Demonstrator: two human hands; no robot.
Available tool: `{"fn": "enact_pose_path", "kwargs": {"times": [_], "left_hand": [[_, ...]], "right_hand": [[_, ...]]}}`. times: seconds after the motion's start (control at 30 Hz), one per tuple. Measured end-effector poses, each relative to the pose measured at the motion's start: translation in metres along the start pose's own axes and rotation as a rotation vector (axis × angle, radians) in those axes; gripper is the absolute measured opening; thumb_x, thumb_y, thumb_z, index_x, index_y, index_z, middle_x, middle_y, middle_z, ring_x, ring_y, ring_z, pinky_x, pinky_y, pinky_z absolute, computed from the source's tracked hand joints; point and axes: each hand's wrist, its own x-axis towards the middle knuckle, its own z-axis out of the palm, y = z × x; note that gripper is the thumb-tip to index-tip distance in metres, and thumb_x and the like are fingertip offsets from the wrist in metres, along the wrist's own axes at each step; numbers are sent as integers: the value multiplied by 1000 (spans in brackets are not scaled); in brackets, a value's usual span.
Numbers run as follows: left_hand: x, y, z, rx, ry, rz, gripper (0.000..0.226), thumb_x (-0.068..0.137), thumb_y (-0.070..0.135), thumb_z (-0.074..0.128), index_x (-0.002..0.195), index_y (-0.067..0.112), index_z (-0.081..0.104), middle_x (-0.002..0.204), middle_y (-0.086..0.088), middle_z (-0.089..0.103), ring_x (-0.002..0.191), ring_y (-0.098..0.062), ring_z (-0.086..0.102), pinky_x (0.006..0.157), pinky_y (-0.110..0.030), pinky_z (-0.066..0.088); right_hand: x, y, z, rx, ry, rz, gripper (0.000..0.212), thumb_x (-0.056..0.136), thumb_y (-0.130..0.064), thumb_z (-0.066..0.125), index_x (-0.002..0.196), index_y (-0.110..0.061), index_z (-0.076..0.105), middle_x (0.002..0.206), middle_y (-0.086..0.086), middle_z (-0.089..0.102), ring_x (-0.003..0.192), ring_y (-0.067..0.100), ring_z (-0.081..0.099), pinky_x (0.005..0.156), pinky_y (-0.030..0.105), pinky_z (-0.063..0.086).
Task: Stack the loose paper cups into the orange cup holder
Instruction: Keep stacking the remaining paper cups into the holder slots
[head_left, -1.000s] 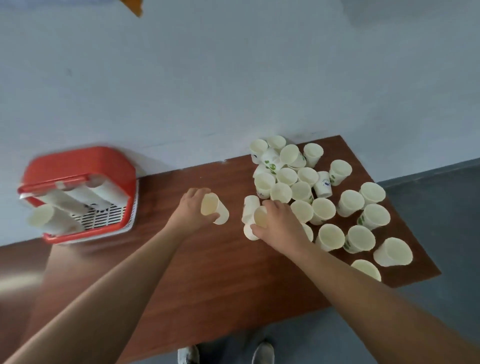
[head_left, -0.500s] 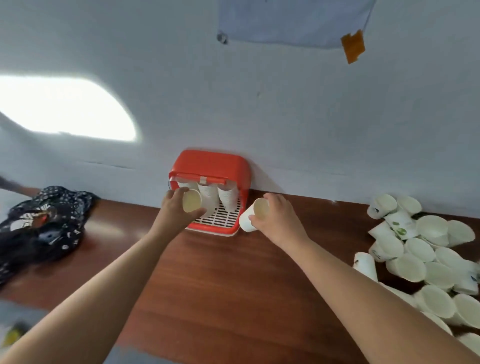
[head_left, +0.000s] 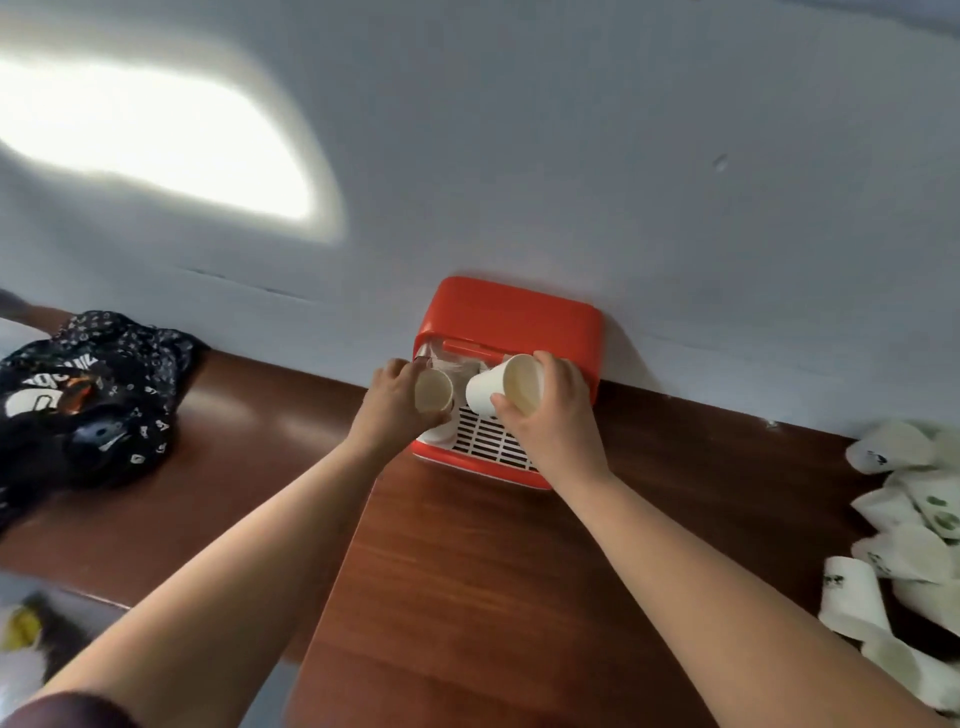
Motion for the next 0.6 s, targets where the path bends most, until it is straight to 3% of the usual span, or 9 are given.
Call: {"fn": "enact_pose_path", "kwargs": {"times": [0.07,0.17,0.3,0.43,0.6], "left_hand": [[5,-10,10,53,-59,6,84,73,45,83,144,22,45,136,-5,47,126,-28,43,103,-41,41],[10,-19,18,-88,-158,-4,87,72,42,85,146,28,43,138,-3,46,125,-23,45,101,-38,42],[14,-33,16,-256,-202,37,93,68,34,89,146,25,38,130,9,53,113,-11,55,87,-21,45],[13,-50,11,-336,-278,16,87,73,25,86,145,26,37,135,9,56,119,-10,56,97,-29,49],[6,-74,7,-510,-376,-23,61,89,11,71,142,28,46,135,12,58,124,-6,56,100,-24,49]], "right_hand": [[8,-5,10,-19,-21,-6,69,82,-47,71,137,-14,44,132,6,50,123,23,45,101,29,38],[18,-15,21,27,-82,-15,70,84,-42,73,140,-14,42,135,3,47,123,17,44,94,20,35],[30,-28,42,60,-151,-39,69,82,-39,75,138,-16,43,135,0,47,123,14,44,98,23,38],[35,-33,64,-12,-256,-125,69,78,-39,77,137,-19,48,135,-3,48,126,15,44,108,25,36],[27,-28,87,-81,-436,-132,71,84,-40,74,144,-19,42,143,0,44,133,19,40,108,30,34]]}}
